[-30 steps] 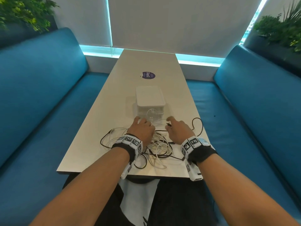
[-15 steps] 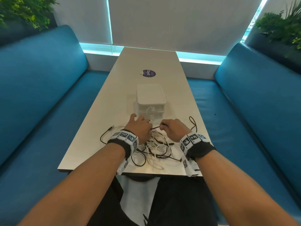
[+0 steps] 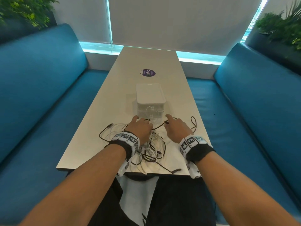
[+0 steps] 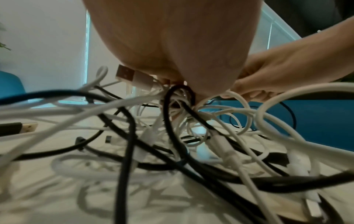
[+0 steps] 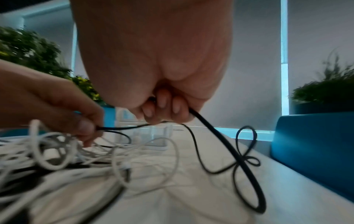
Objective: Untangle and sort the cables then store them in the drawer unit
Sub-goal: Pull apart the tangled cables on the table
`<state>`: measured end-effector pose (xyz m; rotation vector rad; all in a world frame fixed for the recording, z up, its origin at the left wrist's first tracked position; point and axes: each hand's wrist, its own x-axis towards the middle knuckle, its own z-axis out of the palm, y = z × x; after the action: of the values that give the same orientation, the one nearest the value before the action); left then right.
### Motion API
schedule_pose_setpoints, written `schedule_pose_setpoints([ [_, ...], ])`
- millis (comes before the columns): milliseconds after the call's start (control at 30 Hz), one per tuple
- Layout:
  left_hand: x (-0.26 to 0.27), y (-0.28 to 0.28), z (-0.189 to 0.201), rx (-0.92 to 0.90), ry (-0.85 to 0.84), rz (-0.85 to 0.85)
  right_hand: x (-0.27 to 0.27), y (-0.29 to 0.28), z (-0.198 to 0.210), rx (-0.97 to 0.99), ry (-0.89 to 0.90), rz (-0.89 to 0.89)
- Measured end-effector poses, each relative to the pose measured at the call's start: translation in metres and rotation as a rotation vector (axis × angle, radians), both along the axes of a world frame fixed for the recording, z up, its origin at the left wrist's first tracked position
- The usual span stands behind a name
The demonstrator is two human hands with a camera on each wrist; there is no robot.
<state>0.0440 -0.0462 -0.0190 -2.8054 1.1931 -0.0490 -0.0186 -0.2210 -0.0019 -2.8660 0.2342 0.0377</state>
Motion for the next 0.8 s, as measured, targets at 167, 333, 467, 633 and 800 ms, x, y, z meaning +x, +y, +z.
schedule_pose_setpoints([
  [167, -0.003, -0.006, 0.006, -0.014, 0.028, -0.022, 0.006, 0.025, -0.008, 0.092, 0.031, 0.157],
  [333, -0.002, 0.0, -0.004, -0.045, 0.029, -0.016, 0.01, 0.022, -0.012, 0.141, 0.033, 0.141],
  [467, 0.0, 0.0, -0.005, -0.04, 0.034, -0.016, 0.013, 0.021, -0.014, 0.099, 0.046, 0.139],
  [633, 0.003, 0.004, 0.001, -0.031, 0.095, 0.018, 0.013, 0.016, -0.009, 0.102, 0.032, 0.123],
  [800, 0.002, 0.006, 0.004, -0.103, 0.211, 0.071, 0.005, -0.013, -0.002, 0.102, -0.009, 0.035],
])
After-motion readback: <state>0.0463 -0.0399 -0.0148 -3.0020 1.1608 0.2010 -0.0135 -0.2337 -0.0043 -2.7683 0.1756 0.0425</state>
